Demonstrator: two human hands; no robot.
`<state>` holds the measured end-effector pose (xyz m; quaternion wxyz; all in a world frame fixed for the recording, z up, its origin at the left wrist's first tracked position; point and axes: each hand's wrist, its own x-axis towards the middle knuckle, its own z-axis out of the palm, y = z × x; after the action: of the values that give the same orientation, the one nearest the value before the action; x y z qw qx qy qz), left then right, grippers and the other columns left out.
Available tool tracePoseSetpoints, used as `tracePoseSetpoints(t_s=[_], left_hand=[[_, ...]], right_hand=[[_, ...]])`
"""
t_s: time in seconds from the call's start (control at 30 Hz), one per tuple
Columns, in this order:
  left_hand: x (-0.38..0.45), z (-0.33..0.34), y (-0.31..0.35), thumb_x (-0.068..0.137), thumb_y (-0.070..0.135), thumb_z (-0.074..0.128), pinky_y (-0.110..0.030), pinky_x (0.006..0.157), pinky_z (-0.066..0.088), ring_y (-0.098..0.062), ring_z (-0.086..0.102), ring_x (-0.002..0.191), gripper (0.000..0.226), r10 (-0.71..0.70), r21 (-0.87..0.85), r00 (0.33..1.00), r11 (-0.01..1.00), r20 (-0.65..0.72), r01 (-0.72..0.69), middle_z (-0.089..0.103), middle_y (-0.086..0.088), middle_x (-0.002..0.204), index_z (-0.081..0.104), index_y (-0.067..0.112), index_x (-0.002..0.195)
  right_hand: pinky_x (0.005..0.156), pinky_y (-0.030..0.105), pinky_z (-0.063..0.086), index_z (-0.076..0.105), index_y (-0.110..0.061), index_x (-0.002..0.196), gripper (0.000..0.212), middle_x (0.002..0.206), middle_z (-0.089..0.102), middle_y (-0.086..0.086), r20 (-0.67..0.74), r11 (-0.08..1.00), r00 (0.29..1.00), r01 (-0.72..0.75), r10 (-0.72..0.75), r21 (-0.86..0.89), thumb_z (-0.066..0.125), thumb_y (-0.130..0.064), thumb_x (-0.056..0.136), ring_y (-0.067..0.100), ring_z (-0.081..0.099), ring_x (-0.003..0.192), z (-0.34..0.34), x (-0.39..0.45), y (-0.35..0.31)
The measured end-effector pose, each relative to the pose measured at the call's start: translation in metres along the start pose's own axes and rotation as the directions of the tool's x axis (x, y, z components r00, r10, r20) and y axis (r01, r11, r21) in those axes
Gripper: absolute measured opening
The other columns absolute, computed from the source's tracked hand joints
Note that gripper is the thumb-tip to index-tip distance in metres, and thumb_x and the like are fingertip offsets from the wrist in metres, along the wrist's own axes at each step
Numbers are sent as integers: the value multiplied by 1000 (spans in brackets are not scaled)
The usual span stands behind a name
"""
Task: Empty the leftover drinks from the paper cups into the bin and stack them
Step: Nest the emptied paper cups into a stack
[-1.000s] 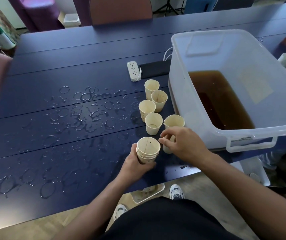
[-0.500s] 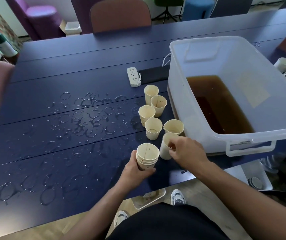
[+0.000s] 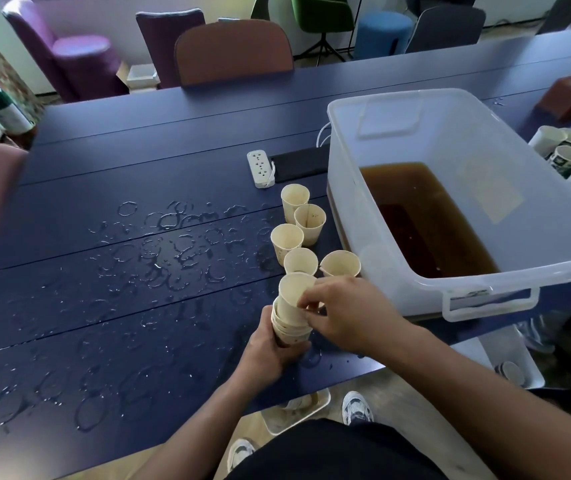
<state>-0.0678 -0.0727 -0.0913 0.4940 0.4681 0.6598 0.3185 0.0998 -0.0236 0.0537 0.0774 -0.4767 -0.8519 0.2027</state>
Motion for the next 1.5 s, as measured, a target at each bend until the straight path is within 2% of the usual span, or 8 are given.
tracePoseSetpoints(t_s=[0.2, 0.33, 0.5, 0.7, 0.87, 1.23, 1.37, 1.5], left_hand=[[-3, 1, 0, 57, 46, 88, -53, 84, 58, -18, 67, 99, 69, 4, 34, 1000, 999, -4, -4, 69, 10, 105, 47, 56, 112], [-6, -3, 4, 61, 43, 86, -42, 89, 56, -8, 65, 98, 66, -6, 65, 1000, 998, -15, 7, 67, 14, 106, 45, 53, 111], [-4, -3, 3, 74, 29, 87, -28, 89, 51, 8, 59, 100, 60, 26, 91, 1000, 996, -9, -25, 64, 20, 110, 44, 45, 112], [-7, -8, 1, 75, 30, 87, -29, 93, 50, 3, 58, 107, 61, 25, 86, 1000, 996, 2, -25, 61, 21, 115, 44, 44, 115], [-11, -12, -4, 78, 28, 86, -23, 90, 47, 5, 56, 106, 63, 6, 80, 1000, 997, -14, -5, 60, 22, 114, 41, 41, 121], [-9, -11, -11, 75, 26, 86, -26, 83, 50, -2, 60, 101, 57, -45, 61, 999, 997, -20, 47, 63, 17, 109, 45, 40, 112], [-3, -9, -6, 65, 36, 88, -36, 88, 55, -8, 63, 104, 65, -65, 13, 998, 998, -14, 65, 66, 15, 110, 46, 49, 113], [-1, -10, -6, 58, 45, 86, -44, 78, 61, -17, 68, 95, 61, -82, -29, 996, 996, -17, 82, 69, 11, 100, 49, 54, 106]], right_hand=[[86, 35, 54, 77, -26, 109, 22, 105, 75, -4, 213, 992, 976, -58, 32, 116, 68, -36, 92, 12, 65, 91, 15, 5, 7], [86, 32, 54, 72, -27, 114, 32, 105, 72, -7, 107, 950, 982, -176, 153, 258, 66, -49, 91, 10, 64, 93, 13, 13, 21], [100, 40, 47, 44, -23, 145, 58, 148, 46, 0, 46, 948, 947, -318, 318, -15, 66, -38, 93, 26, 54, 124, 23, 27, 43], [83, 37, 51, 40, -16, 140, 54, 144, 45, 9, 14, 880, 896, -433, 444, -198, 65, -13, 93, 33, 61, 112, 47, 45, 56], [67, 30, 40, 58, -15, 118, 26, 112, 65, 11, -41, 885, 898, -439, 438, -157, 61, -8, 93, 27, 57, 83, 51, 49, 60], [79, 32, 59, 70, -21, 117, 31, 109, 74, 0, -427, 990, 899, -49, 101, 130, 76, -23, 87, 17, 70, 86, 7, 22, 13], [71, 24, 56, 72, -24, 111, 25, 106, 74, -4, -432, 983, 902, 86, -8, 161, 77, -24, 86, 11, 67, 78, -3, 24, 3], [67, 26, 53, 72, -33, 107, 19, 95, 71, -14, -259, 981, 965, 89, -42, 170, 72, -30, 88, 4, 57, 71, 4, 24, 6]])
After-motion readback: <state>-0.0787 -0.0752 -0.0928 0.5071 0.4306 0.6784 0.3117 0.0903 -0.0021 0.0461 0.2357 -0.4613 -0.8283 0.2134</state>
